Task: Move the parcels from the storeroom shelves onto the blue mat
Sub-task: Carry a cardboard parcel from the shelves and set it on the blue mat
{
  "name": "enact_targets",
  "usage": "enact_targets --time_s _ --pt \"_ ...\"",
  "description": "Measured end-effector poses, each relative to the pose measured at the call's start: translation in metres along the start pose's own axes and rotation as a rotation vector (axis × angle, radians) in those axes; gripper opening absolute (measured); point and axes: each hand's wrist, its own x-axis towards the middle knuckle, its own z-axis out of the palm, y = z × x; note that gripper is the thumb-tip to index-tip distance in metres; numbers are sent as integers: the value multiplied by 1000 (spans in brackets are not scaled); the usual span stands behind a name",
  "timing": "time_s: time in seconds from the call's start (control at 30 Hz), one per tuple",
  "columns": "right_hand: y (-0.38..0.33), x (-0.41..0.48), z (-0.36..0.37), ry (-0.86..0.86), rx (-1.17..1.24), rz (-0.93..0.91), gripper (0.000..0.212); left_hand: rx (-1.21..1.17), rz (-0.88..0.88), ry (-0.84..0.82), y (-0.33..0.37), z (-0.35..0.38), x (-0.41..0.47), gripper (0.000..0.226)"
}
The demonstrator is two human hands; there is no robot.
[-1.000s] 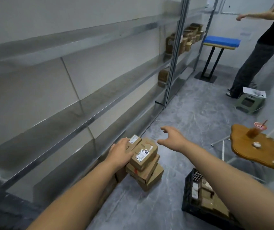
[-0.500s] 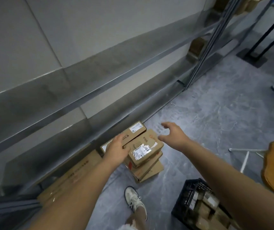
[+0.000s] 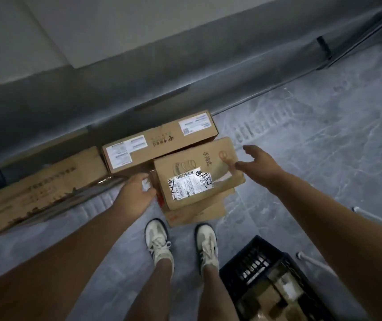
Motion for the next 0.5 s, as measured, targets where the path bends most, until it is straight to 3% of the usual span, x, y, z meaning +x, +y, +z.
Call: enact_targets --time_s 0.2,0.33,0.5 --pt "28 65 27 -65 -75 85 79 -262 -195 -9 -23 56 25 34" --pt "32 78 35 -129 104 112 48 -462 -271 34 -12 79 23 25" --pt "19 50 9 -208 204 89 37 -593 -333 124 12 68 -6 26"
